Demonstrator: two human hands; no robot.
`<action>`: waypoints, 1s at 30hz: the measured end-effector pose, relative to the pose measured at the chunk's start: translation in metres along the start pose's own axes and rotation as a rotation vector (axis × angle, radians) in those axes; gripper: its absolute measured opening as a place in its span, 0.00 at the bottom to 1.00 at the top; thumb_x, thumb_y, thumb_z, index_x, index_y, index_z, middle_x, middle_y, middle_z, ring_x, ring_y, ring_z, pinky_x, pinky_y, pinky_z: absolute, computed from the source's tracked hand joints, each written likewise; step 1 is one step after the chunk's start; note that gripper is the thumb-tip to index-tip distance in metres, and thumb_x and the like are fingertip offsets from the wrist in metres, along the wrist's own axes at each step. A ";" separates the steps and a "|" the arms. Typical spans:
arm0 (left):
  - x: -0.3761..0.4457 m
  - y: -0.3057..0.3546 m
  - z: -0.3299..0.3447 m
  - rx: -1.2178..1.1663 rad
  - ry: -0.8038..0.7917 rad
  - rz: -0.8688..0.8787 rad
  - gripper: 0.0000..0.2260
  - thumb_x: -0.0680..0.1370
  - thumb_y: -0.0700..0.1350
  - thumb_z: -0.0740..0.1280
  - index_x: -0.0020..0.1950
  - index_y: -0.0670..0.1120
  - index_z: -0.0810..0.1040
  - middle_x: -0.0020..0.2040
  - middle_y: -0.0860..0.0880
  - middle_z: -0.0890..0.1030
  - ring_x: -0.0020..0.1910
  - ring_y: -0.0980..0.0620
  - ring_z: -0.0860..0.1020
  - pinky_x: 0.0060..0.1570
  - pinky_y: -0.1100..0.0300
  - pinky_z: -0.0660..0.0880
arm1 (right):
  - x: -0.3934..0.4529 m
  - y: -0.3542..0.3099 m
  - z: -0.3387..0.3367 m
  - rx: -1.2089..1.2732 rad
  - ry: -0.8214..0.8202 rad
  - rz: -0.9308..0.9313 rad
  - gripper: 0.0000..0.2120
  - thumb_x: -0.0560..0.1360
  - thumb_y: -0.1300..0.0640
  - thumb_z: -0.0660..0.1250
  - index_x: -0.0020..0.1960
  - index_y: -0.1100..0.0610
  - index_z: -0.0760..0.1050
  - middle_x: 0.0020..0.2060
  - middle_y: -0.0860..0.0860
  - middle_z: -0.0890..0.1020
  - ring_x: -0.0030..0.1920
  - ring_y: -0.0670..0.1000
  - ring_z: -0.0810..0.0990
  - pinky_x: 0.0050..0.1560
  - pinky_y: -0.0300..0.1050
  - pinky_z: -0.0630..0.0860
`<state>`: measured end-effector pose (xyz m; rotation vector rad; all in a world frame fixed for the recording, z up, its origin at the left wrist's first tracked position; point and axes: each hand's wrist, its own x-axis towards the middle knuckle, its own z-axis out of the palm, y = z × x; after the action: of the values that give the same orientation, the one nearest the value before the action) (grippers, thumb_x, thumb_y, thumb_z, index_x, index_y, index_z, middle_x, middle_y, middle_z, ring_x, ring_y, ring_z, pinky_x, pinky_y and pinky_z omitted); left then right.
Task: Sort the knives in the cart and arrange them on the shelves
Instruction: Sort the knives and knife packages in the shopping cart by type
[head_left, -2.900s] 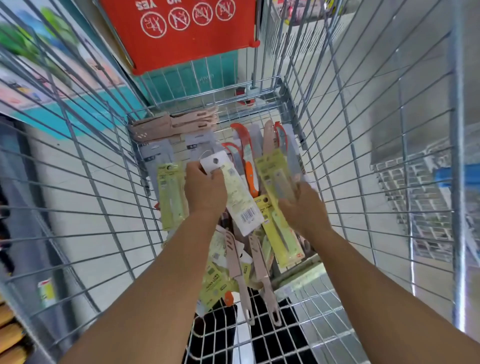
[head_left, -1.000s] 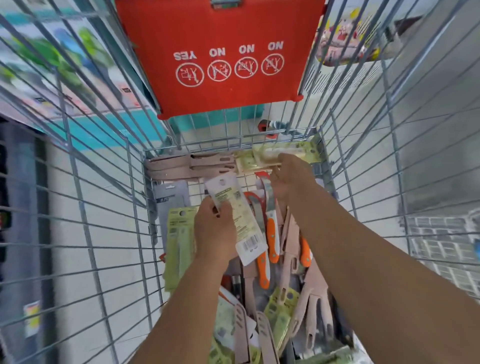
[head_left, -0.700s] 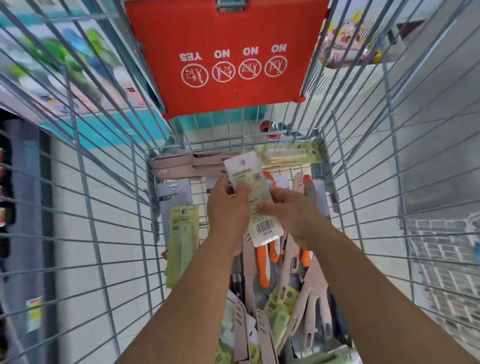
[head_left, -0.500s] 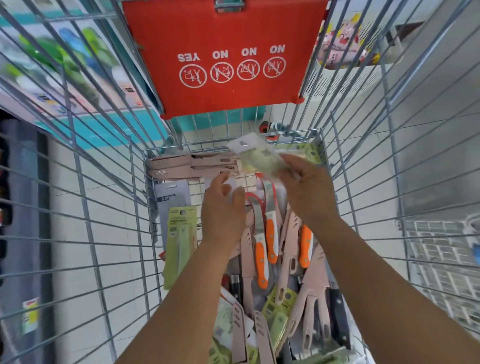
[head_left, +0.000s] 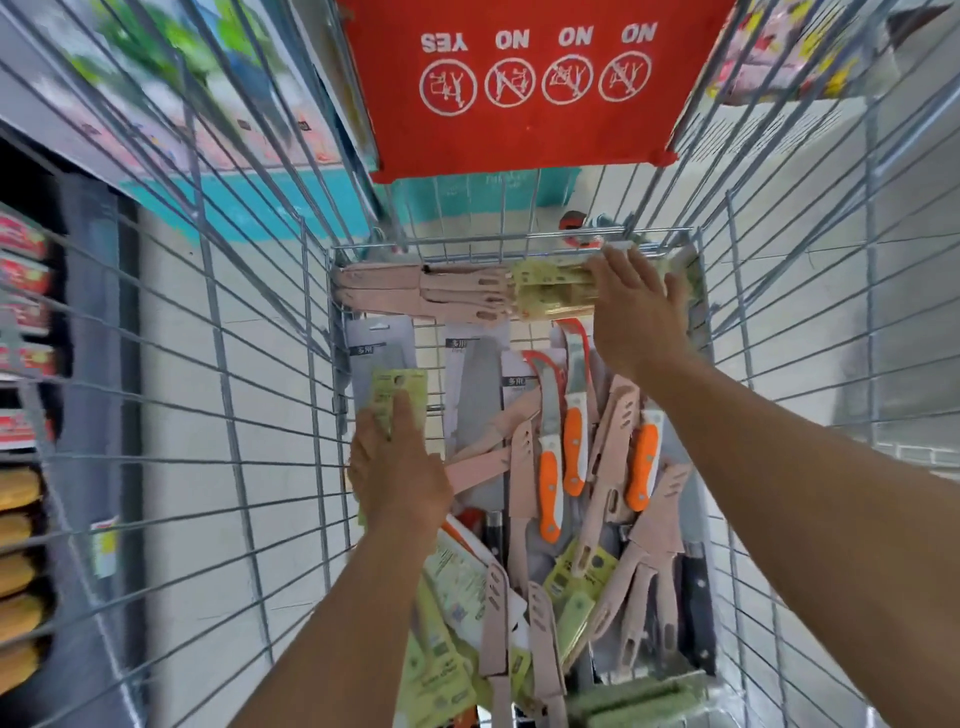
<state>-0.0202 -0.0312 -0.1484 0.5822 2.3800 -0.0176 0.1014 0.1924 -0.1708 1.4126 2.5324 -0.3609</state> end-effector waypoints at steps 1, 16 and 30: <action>0.000 -0.002 0.000 -0.024 0.000 -0.004 0.39 0.74 0.42 0.69 0.77 0.53 0.49 0.76 0.42 0.51 0.73 0.39 0.56 0.71 0.43 0.59 | -0.004 -0.002 0.000 0.058 0.036 0.010 0.29 0.78 0.61 0.56 0.77 0.51 0.52 0.77 0.48 0.54 0.77 0.51 0.48 0.73 0.58 0.45; -0.020 -0.007 -0.014 -0.306 0.245 0.036 0.34 0.70 0.44 0.71 0.73 0.47 0.61 0.65 0.42 0.68 0.64 0.40 0.66 0.63 0.46 0.67 | -0.167 -0.101 0.036 0.516 -0.434 -0.312 0.21 0.77 0.51 0.63 0.69 0.51 0.67 0.64 0.49 0.72 0.62 0.52 0.70 0.56 0.42 0.70; -0.072 -0.042 0.013 -0.548 0.041 -0.121 0.34 0.70 0.47 0.70 0.72 0.44 0.59 0.62 0.41 0.71 0.59 0.39 0.74 0.58 0.45 0.73 | -0.197 -0.120 0.048 0.351 -0.376 -0.207 0.14 0.75 0.52 0.62 0.58 0.56 0.70 0.50 0.56 0.75 0.52 0.58 0.72 0.46 0.49 0.71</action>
<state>0.0186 -0.0999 -0.1191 0.1760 2.3120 0.5780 0.1033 -0.0413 -0.1428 1.0524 2.3757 -1.0450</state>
